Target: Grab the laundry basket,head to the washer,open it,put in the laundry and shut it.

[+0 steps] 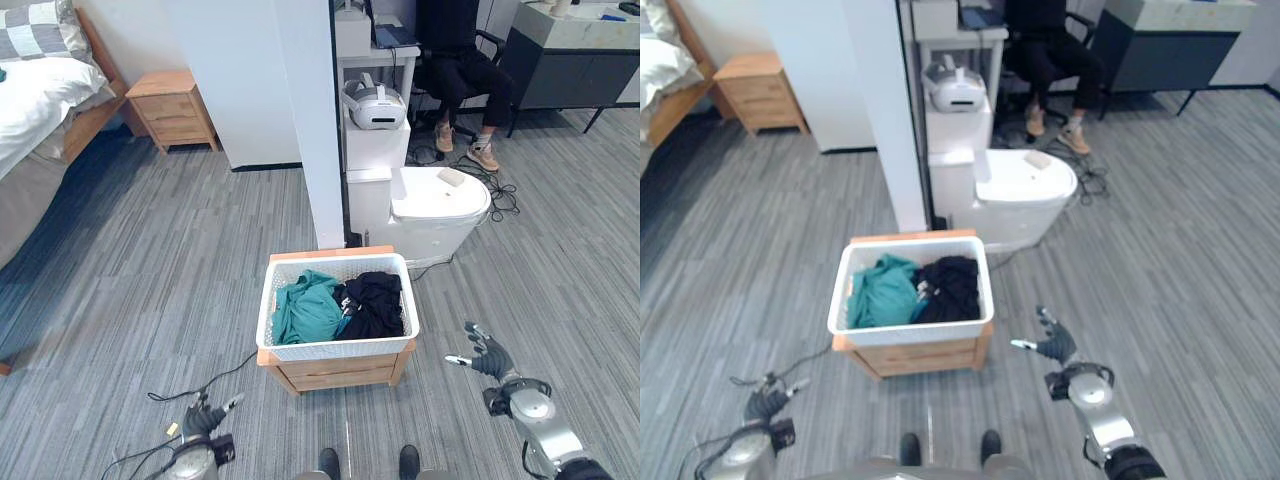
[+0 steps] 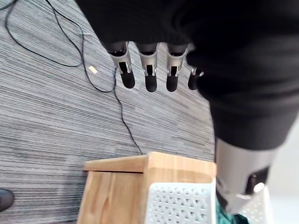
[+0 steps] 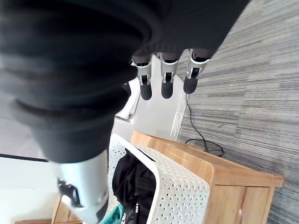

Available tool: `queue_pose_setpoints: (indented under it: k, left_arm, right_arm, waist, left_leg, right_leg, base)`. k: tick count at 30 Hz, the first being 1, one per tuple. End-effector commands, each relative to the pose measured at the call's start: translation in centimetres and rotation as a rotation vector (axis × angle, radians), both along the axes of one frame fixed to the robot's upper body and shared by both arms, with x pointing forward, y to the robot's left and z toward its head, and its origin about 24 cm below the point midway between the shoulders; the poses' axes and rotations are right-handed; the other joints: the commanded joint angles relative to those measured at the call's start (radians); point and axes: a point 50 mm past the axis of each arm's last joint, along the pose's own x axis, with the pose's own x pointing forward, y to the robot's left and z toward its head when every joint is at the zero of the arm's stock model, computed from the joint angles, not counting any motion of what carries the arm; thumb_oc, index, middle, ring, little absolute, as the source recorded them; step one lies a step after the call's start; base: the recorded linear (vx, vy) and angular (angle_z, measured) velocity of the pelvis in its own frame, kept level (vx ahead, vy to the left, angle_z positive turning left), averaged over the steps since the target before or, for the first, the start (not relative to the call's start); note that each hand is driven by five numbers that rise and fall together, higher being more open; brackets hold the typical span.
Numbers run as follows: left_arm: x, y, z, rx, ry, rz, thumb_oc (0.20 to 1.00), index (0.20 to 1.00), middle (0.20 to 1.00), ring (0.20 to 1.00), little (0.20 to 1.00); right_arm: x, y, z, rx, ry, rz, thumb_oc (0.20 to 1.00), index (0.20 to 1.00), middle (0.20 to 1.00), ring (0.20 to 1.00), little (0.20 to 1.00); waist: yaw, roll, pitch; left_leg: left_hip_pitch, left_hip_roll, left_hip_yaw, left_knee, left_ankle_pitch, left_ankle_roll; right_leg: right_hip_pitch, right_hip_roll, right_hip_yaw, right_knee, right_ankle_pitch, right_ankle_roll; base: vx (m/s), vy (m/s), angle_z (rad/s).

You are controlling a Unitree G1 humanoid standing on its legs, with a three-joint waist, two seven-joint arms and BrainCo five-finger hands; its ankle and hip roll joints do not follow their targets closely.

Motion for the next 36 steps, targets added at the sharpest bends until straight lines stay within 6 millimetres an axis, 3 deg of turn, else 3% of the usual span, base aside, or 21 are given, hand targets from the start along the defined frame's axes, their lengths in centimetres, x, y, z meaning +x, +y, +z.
queue_pose_setpoints:
  k: [1, 2, 4, 5, 6, 7, 9, 11, 14, 19, 21, 27, 29, 30, 31, 36]
  left_arm:
    - [5.8, 1.9, 4.3, 0.093, -0.206, 0.034, 1.0, 1.0, 1.0, 1.0, 1.0]
    - [7.9, 2.0, 5.4, 0.137, -0.221, 0.016, 1.0, 1.0, 1.0, 1.0, 1.0]
    - [9.0, 2.1, 6.3, 0.165, -0.245, 0.007, 1.0, 1.0, 1.0, 1.0, 1.0]
    - [10.9, 2.2, 7.3, 0.192, -0.251, 0.021, 1.0, 1.0, 1.0, 1.0, 1.0]
    - [11.1, 2.2, 7.4, 0.192, -0.255, 0.022, 1.0, 1.0, 1.0, 1.0, 1.0]
    - [12.5, 2.6, 9.0, 0.223, -0.296, 0.037, 1.0, 1.0, 1.0, 1.0, 1.0]
    - [13.5, 3.0, 9.7, 0.239, -0.286, 0.058, 1.0, 1.0, 1.0, 1.0, 1.0]
    - [15.4, 3.3, 11.9, 0.319, -0.304, 0.047, 1.0, 1.0, 1.0, 1.0, 1.0]
    - [16.7, 3.3, 13.3, 0.376, -0.309, 0.032, 1.0, 1.0, 1.0, 1.0, 1.0]
    - [18.8, 1.0, 14.6, 0.483, -0.293, -0.05, 1.0, 1.0, 1.0, 1.0, 1.0]
    - [19.9, -0.9, 15.0, 0.523, -0.292, -0.115, 1.0, 1.0, 1.0, 1.0, 1.0]
    - [20.4, -3.6, 14.3, 0.535, -0.272, -0.214, 1.0, 1.0, 1.0, 1.0, 1.0]
    - [20.1, -4.3, 13.3, 0.516, -0.233, -0.23, 1.0, 1.0, 1.0, 1.0, 1.0]
    - [19.7, -4.2, 12.6, 0.51, -0.21, -0.23, 0.89, 0.89, 0.89, 0.89, 0.89]
    - [19.3, -4.3, 12.0, 0.487, -0.201, -0.222, 0.2, 0.2, 0.2, 0.2, 0.2]
    - [17.3, -4.0, 9.3, 0.384, -0.16, -0.177, 0.2, 0.2, 0.2, 0.2, 0.2]
  right_arm:
    - [4.6, 3.3, 3.5, 0.068, -0.169, 0.065, 1.0, 1.0, 1.0, 1.0, 1.0]
    - [6.4, 4.6, 4.7, 0.096, -0.203, 0.08, 1.0, 1.0, 1.0, 1.0, 1.0]
    - [7.2, 5.1, 5.3, 0.1, -0.218, 0.083, 1.0, 1.0, 1.0, 1.0, 1.0]
    - [9.1, 6.6, 6.8, 0.14, -0.26, 0.084, 1.0, 1.0, 1.0, 1.0, 1.0]
    - [9.2, 6.7, 6.9, 0.141, -0.264, 0.084, 1.0, 1.0, 1.0, 1.0, 1.0]
    - [10.2, 6.9, 7.6, 0.151, -0.272, 0.064, 1.0, 1.0, 1.0, 1.0, 1.0]
    - [11.4, 7.4, 8.4, 0.16, -0.279, 0.044, 1.0, 1.0, 1.0, 1.0, 1.0]
    - [12.8, 7.9, 9.4, 0.158, -0.279, 0.004, 1.0, 1.0, 1.0, 1.0, 1.0]
    - [14.0, 8.1, 10.7, 0.162, -0.307, -0.033, 1.0, 1.0, 1.0, 1.0, 1.0]
    - [15.1, 8.7, 11.9, 0.201, -0.329, -0.116, 1.0, 1.0, 1.0, 1.0, 1.0]
    - [15.5, 9.7, 12.3, 0.178, -0.321, -0.095, 1.0, 1.0, 1.0, 1.0, 1.0]
    - [15.6, 11.0, 12.0, 0.121, -0.291, -0.031, 1.0, 1.0, 1.0, 1.0, 1.0]
    - [15.4, 11.6, 11.8, 0.112, -0.282, -0.004, 0.369, 0.369, 0.369, 0.369, 0.369]
    - [15.3, 11.7, 11.6, 0.119, -0.282, 0.0, 0.2, 0.2, 0.2, 0.2, 0.2]
    - [15.1, 11.7, 11.4, 0.129, -0.278, 0.003, 0.2, 0.2, 0.2, 0.2, 0.2]
    - [14.3, 11.5, 10.7, 0.193, -0.283, 0.007, 0.2, 0.2, 0.2, 0.2, 0.2]
  waist:
    - [0.005, -0.038, 0.024]
    - [-0.001, -0.035, 0.043]
    - [-0.002, -0.033, 0.054]
    - [-0.008, -0.028, 0.082]
    - [-0.008, -0.028, 0.083]
    - [-0.01, -0.025, 0.097]
    - [-0.015, -0.022, 0.109]
    - [-0.016, -0.019, 0.124]
    - [-0.015, -0.019, 0.139]
    - [-0.02, -0.017, 0.165]
    - [-0.019, -0.015, 0.187]
    - [-0.019, -0.016, 0.204]
    - [-0.022, -0.016, 0.212]
    - [-0.023, -0.016, 0.214]
    - [-0.021, -0.016, 0.216]
    - [-0.02, -0.014, 0.215]
  left_leg:
    - [-0.013, -0.033, -0.035, 0.007, -0.012, -0.047]
    - [-0.042, -0.029, -0.032, 0.002, -0.002, -0.051]
    - [-0.061, -0.028, -0.031, 0.003, 0.004, -0.052]
    - [-0.106, -0.026, -0.033, 0.001, 0.017, -0.053]
    - [-0.109, -0.026, -0.033, 0.002, 0.018, -0.053]
    - [-0.139, -0.025, -0.032, 0.003, 0.028, -0.055]
    - [-0.181, -0.022, -0.029, 0.005, 0.038, -0.056]
    - [-0.232, -0.021, -0.029, 0.008, 0.052, -0.057]
    - [-0.263, -0.023, -0.028, 0.01, 0.061, -0.058]
    - [-0.303, -0.029, -0.031, 0.008, 0.072, -0.059]
    - [-0.317, -0.034, -0.033, 0.006, 0.077, -0.06]
    - [-0.324, -0.039, -0.033, 0.004, 0.078, -0.061]
    - [-0.322, -0.039, -0.027, 0.002, 0.076, -0.061]
    - [-0.318, -0.04, -0.024, 0.003, 0.075, -0.06]
    - [-0.315, -0.039, -0.023, 0.002, 0.074, -0.06]
    - [-0.287, -0.037, -0.017, 0.0, 0.063, -0.059]
  right_leg:
    - [-0.013, -0.041, -0.012, 0.057, -0.054, 0.063]
    - [-0.045, -0.038, -0.012, 0.06, -0.049, 0.061]
    - [-0.069, -0.037, -0.01, 0.065, -0.045, 0.06]
    - [-0.129, -0.035, -0.002, 0.081, -0.037, 0.057]
    - [-0.133, -0.035, -0.002, 0.083, -0.038, 0.057]
    - [-0.171, -0.033, 0.003, 0.097, -0.032, 0.055]
    - [-0.228, -0.031, 0.014, 0.121, -0.026, 0.053]
    - [-0.287, -0.033, 0.025, 0.145, -0.019, 0.052]
    - [-0.319, -0.035, 0.034, 0.152, -0.013, 0.054]
    - [-0.356, -0.038, 0.043, 0.157, -0.003, 0.056]
    - [-0.369, -0.04, 0.043, 0.159, 0.0, 0.057]
    - [-0.375, -0.044, 0.046, 0.153, 0.008, 0.057]
    - [-0.373, -0.044, 0.049, 0.147, 0.012, 0.06]
    - [-0.372, -0.043, 0.052, 0.146, 0.012, 0.059]
    - [-0.37, -0.042, 0.051, 0.145, 0.012, 0.058]
    - [-0.348, -0.043, 0.054, 0.141, 0.006, 0.057]
  base:
    - [-0.15, -0.02, 0.07]
    - [-0.15, -0.02, 0.07]
    - [-0.18, -0.004, -0.01]
    - [-0.21, 0.005, -0.08]
    - [-0.25, 0.018, -0.08]
    - [-0.13, 0.023, -0.03]
    - [-0.17, 0.032, -0.02]
    - [-0.14, 0.033, -0.05]
    - [-0.06, 0.03, -0.08]
    - [-0.03, 0.022, -0.06]
    - [-0.04, 0.018, -0.03]
    - [-0.01, 0.005, 0.01]
    - [0.01, 0.023, 0.06]
    - [0.0, 0.0, 0.0]
    - [0.01, 0.012, -0.03]
    - [0.01, 0.001, -0.02]
